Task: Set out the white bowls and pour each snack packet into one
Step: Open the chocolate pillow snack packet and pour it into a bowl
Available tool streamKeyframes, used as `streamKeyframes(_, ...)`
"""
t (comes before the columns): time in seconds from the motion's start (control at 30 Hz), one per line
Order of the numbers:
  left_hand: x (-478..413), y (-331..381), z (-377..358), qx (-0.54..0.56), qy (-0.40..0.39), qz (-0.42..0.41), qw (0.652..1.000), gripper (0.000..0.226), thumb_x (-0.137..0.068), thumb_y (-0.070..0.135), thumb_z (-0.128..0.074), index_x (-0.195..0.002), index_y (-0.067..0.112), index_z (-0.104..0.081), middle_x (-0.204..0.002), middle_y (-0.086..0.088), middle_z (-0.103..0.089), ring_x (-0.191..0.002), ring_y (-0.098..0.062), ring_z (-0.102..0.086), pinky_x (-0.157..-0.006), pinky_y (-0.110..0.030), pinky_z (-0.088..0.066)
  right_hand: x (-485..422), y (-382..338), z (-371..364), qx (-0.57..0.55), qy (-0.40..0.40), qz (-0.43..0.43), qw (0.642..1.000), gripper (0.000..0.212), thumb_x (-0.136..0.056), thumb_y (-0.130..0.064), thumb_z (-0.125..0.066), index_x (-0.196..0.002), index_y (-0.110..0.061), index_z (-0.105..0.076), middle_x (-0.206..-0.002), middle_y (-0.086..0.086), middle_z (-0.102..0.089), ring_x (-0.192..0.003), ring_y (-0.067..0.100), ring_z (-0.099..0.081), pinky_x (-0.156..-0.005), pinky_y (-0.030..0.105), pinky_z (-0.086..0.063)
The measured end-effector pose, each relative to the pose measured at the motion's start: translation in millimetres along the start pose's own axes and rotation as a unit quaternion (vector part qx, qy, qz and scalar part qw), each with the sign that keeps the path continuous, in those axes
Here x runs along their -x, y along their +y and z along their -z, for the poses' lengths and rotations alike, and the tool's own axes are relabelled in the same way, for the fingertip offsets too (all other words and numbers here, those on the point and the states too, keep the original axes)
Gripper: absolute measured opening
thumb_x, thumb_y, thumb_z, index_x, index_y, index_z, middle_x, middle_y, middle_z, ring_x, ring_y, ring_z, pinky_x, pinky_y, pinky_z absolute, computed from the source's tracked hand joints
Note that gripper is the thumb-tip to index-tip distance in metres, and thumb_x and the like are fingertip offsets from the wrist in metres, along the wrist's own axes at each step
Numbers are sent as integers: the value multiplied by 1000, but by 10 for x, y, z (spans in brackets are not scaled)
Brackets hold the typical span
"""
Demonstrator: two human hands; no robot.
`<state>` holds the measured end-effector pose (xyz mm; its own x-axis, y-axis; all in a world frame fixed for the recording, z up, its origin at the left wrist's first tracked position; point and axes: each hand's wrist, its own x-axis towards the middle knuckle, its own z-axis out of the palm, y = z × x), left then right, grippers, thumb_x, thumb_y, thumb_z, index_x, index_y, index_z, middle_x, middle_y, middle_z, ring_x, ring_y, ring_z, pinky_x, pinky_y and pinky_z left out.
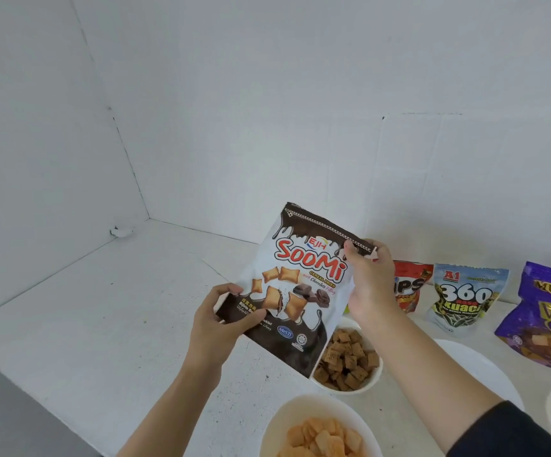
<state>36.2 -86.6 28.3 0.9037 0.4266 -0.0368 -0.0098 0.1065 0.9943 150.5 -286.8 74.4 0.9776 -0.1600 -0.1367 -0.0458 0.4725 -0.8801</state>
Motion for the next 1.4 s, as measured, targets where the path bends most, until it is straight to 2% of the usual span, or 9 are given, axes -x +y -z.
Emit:
streamKeyframes(0.1,63,8,116,-57,-16,34,998,44,-61,28,-94,-97,27,-68,-119,-10,-71,-106,-33,-72,-78,-48,-65,35,-18,-124,39,-30,48,998,28,-92,-9,-70,-105,-24,-51,-115,15,-64,-88,24,-73,-59,32,-60)
streamKeyframes(0.23,273,83,273,-169,1,-12,986,25,-75,19,-90,-91,24,-71,-106,-2,-72,-101,-28,-70,-60,-20,-56,226,-91,-255,100,-112,135,980,38,-93,-11,-67,-106,-35,-40,-122,16,-58,-100,26,-69,-67,32,-61)
streamKeyframes(0.47,910,607,640,-317,-15,-155,936,53,-88,10,-76,-126,41,-55,-131,8,-62,-108,-18,-69,-80,-28,-60,856,-163,-547,128,-294,173,931,27,-97,-7,-60,-110,-22,-41,-100,8,-57,-78,16,-67,-55,27,-55)
streamKeyframes(0.6,1416,874,825,-210,94,-132,964,52,-91,-2,-68,-119,38,-52,-123,3,-69,-101,-23,-75,-72,-44,-65,1335,82,-747,127,-392,145,899,14,-96,-1,-57,-102,-12,-49,-98,-4,-56,-91,18,-68,-60,28,-58)
streamKeyframes(0.8,2159,936,1327,-85,291,-121,945,39,-95,-1,-64,-115,32,-63,-116,-6,-72,-90,-19,-78,-67,-33,-63,2090,550,-1026,113,-481,86,865,10,-93,-5,-67,-94,-16,-65,-99,-4,-70,-97,20,-72,-71,40,-63)
streamKeyframes(0.93,2595,871,1687,-59,369,-101,922,31,-99,9,-63,-117,34,-64,-108,-10,-76,-91,-25,-78,-72,-38,-64,2568,857,-1193,112,-528,68,839,12,-91,-6,-71,-94,-17,-69,-95,-4,-71,-89,7,-69,-65,26,-59)
streamKeyframes(1.03,2869,797,1958,-75,403,-72,909,31,-99,12,-64,-116,38,-65,-112,-7,-75,-90,-22,-78,-75,-41,-65,2901,1135,-1305,126,-561,40,818,15,-90,-5,-72,-96,-18,-68,-106,1,-70,-96,18,-71,-66,31,-62)
streamKeyframes(1.27,3388,483,2746,-110,464,6,879,22,-99,4,-61,-110,20,-71,-96,1,-76,-70,2,-72,-55,-9,-51,3657,1879,-1569,211,-610,23,763,22,-88,0,-72,-103,-15,-63,-108,1,-66,-87,10,-69,-57,21,-59)
streamKeyframes(1.4,3546,162,3212,-97,472,43,875,23,-99,1,-58,-110,17,-71,-93,-1,-76,-68,5,-71,-52,-9,-50,3951,2421,-1645,273,-611,11,743,19,-89,-7,-73,-93,-24,-65,-105,0,-69,-88,20,-73,-61,36,-64)
